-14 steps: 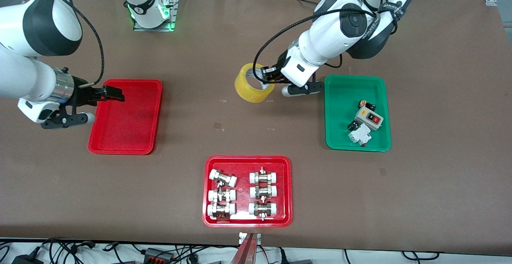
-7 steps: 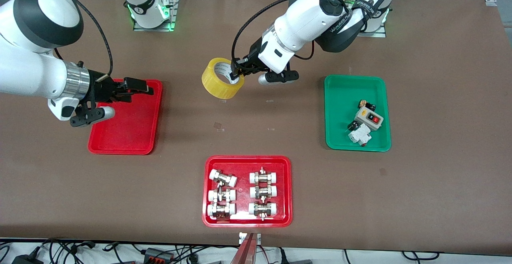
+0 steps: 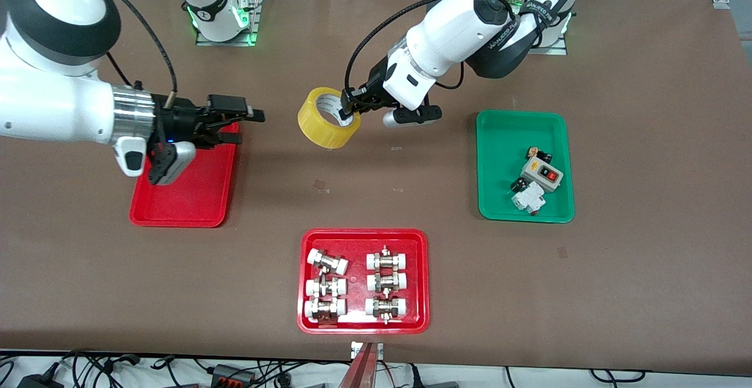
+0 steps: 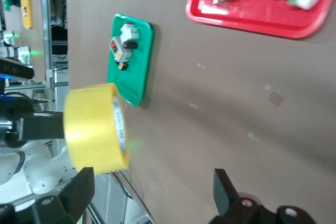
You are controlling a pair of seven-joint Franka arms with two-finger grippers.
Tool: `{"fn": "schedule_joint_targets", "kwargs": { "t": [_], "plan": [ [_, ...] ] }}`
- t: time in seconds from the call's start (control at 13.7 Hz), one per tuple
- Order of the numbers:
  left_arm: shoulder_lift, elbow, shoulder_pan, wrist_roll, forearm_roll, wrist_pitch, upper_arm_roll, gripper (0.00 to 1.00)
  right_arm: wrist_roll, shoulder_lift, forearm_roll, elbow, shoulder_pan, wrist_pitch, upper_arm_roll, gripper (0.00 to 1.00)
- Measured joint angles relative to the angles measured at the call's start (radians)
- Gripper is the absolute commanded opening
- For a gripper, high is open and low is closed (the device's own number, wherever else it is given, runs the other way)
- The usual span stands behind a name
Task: Left arm passes tape to right arm into tray
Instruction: 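Hold the tape with the left gripper while the right gripper grasps it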
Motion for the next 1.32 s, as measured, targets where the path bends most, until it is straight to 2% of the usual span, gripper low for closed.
{"fn": "schedule_joint_targets", "kwargs": {
  "t": [0.37, 0.58, 1.24, 1.32],
  "plan": [
    [0.0, 0.0, -0.001, -0.001, -0.001, 0.0, 0.0, 0.03, 0.001, 0.039, 0.022, 0.048, 0.09, 0.051, 0.001, 1.0],
    [0.0, 0.0, -0.001, -0.002, -0.003, 0.0, 0.0, 0.03, 0.0, 0.056, 0.067, 0.068, 0.095, 0.051, 0.0, 1.0],
    [0.0, 0.0, 0.0, -0.004, -0.003, 0.0, 0.0, 0.03, -0.003, 0.09, 0.076, 0.069, 0.135, 0.053, 0.001, 1.0],
    [0.0, 0.0, 0.0, -0.004, -0.003, 0.0, 0.0, 0.03, -0.003, 0.093, 0.076, 0.07, 0.137, 0.053, 0.001, 0.93]
  ]
}}
